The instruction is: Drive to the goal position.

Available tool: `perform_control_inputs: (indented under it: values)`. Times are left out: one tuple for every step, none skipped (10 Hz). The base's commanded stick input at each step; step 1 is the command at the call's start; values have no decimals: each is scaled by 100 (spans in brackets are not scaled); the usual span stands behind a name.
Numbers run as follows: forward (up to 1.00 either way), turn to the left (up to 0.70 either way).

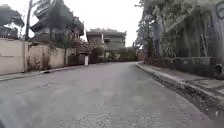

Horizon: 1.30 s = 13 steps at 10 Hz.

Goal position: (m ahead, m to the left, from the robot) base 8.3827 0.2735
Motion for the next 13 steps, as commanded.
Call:
perform_control_inputs:
  values:
    - [100,6]
    - [100,6]
    - [100,6]
    - [100,6]
    - [100,6]
    - [100,6]
    - [100,6]
    - [100,6]
    - [100,6]
    - [100,6]
    - [100,6]
    - [100,6]
    - [100,-12]
